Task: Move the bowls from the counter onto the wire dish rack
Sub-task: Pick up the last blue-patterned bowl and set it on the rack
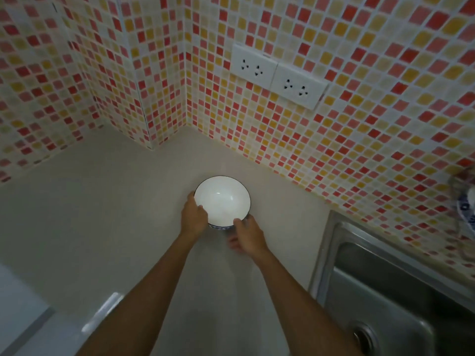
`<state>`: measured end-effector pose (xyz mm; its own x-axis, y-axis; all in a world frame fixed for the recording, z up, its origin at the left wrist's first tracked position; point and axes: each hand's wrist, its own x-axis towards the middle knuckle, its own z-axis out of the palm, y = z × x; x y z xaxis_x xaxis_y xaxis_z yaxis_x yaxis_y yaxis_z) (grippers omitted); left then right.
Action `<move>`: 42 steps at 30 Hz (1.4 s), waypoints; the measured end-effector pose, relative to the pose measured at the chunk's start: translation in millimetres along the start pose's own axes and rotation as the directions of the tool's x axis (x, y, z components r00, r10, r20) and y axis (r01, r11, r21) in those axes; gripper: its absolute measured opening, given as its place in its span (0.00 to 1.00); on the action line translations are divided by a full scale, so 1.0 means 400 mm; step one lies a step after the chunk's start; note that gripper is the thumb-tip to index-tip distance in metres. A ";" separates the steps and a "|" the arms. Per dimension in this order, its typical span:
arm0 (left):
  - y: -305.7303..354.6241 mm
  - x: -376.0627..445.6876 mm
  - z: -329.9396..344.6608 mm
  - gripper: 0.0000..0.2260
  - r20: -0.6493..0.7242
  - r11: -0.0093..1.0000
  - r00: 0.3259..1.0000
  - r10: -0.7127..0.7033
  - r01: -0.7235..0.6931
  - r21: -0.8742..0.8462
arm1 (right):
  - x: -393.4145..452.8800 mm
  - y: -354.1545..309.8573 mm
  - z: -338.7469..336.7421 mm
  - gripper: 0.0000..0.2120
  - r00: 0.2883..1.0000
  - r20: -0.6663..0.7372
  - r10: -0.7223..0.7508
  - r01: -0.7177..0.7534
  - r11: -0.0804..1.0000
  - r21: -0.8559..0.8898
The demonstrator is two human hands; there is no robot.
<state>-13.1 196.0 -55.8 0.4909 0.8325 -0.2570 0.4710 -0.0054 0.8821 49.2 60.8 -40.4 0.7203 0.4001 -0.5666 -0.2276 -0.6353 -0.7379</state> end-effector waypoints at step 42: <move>0.617 -0.674 0.275 0.21 0.461 0.756 0.786 0.411 -0.012 -0.654 | -0.603 0.132 -0.909 0.10 0.402 -0.796 -0.452 0.526 0.826 -0.203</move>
<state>51.6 -90.6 187.7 0.9178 0.3965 -0.0213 -0.1291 0.3488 0.9282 101.4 -309.4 190.5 0.9143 -0.0777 0.3974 0.3241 -0.4481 -0.8332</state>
